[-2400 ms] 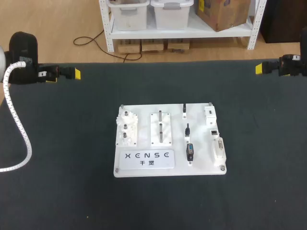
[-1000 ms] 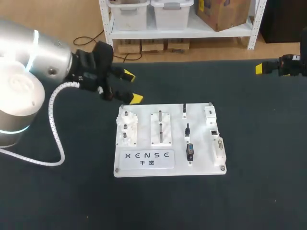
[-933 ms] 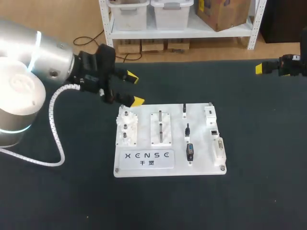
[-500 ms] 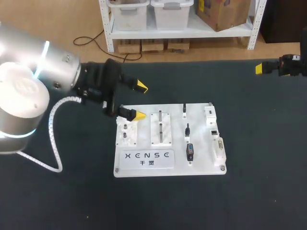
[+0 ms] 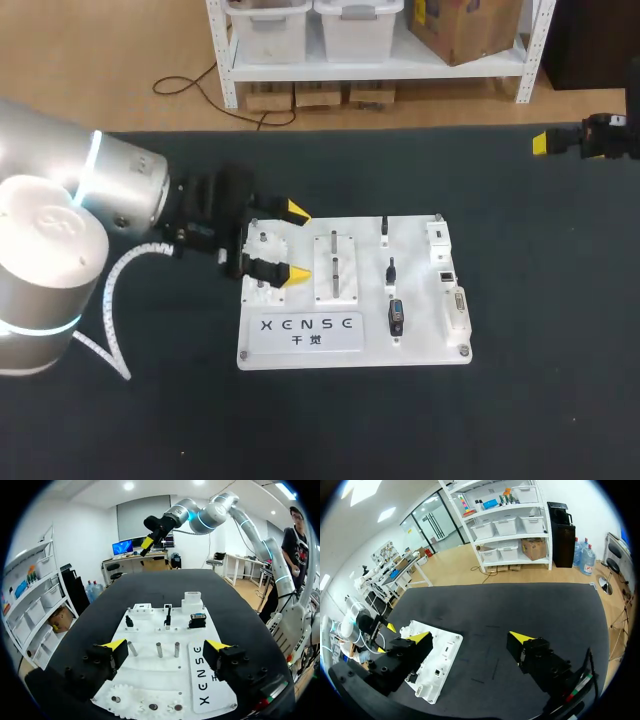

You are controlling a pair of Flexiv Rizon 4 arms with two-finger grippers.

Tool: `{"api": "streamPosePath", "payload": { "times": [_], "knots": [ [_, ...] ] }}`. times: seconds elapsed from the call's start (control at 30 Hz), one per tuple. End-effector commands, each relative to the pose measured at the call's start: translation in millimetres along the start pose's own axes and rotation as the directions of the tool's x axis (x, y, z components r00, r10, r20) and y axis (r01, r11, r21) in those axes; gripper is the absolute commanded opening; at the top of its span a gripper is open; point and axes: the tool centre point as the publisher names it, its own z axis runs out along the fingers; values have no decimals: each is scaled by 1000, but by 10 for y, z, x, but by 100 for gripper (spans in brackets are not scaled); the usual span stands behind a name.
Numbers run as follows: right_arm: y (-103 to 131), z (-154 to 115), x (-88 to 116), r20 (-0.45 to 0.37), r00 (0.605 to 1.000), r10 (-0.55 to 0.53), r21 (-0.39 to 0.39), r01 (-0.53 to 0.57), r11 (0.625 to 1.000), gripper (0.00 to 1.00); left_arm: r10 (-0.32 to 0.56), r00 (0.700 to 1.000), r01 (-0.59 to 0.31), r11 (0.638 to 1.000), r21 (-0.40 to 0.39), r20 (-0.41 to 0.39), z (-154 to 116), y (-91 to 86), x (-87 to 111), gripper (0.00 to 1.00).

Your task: Insert the Ethernet cable into its matching sockets.

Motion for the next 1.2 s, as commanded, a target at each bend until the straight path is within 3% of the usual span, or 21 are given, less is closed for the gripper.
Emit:
{"api": "streamPosePath", "payload": {
  "times": [0.03,0.9,1.03,1.2],
  "knots": [
    [-5,-3,-1,-1,1000,-1,-3,1,1000,100,-2,1000,2,1000,2,6,28,-10,32,100],
    [-5,-3,-1,-1,1000,-1,-3,1,1000,100,-3,1000,3,1000,24,10,48,-3,43,100],
    [180,53,30,-51,999,2,7,-1,1000,100,-3,1000,3,1000,24,10,48,-3,43,100],
    [532,161,168,-161,987,-5,90,20,996,100,-3,1000,3,1000,24,10,48,-3,43,100]
  ]
}}
